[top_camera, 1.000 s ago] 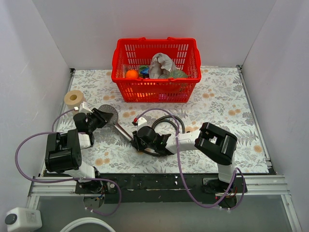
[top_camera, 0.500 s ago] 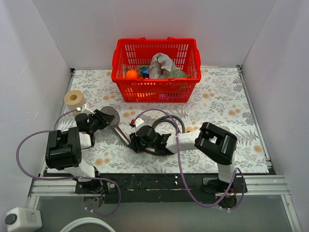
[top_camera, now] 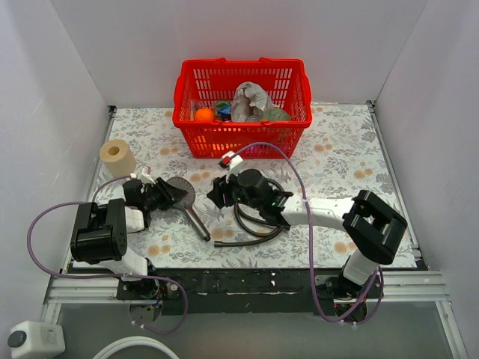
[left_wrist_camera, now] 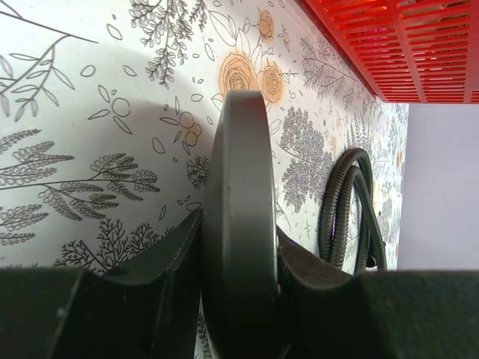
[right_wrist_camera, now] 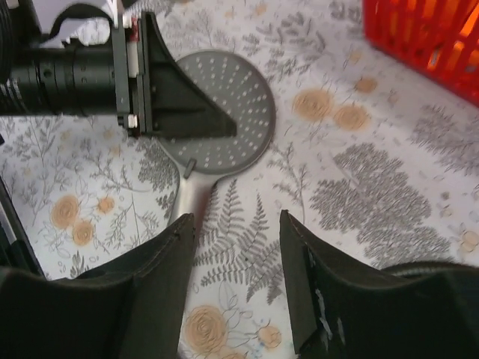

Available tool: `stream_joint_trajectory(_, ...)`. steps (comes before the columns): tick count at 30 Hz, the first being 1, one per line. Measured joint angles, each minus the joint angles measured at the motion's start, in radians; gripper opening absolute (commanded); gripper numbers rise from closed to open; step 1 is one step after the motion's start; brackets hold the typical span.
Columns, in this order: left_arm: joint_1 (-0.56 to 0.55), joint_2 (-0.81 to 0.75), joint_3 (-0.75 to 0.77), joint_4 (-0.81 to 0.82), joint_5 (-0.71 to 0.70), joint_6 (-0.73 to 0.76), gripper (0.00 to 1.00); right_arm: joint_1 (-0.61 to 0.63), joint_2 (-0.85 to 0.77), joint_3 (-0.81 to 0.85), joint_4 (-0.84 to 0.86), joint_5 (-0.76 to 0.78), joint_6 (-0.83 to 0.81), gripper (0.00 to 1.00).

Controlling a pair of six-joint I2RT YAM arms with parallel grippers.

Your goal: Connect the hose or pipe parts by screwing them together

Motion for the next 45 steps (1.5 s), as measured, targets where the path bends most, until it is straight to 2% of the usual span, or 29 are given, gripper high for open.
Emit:
stream_joint_trajectory(6,0.035,-0.024,0.000,-0.038,0.002,0.004,0.00,-0.049,-0.032,-0.014,-0.012,-0.137,-0.129,0.50)
stream_joint_trajectory(11,0.053,-0.060,0.000,-0.087,-0.020,0.016,0.00,-0.039,-0.042,-0.068,-0.138,-0.256,-0.247,0.51)
stream_joint_trajectory(16,0.055,-0.067,0.005,-0.109,-0.026,0.019,0.00,-0.024,-0.119,-0.127,-0.250,-0.323,-0.330,0.52)
stream_joint_trajectory(26,0.059,-0.067,0.010,-0.122,-0.025,0.017,0.00,0.116,-0.088,-0.130,-0.304,-0.304,-0.420,0.51)
stream_joint_trajectory(45,0.076,-0.067,0.011,-0.128,-0.021,0.009,0.00,0.153,0.046,-0.077,-0.287,-0.230,-0.469,0.43)
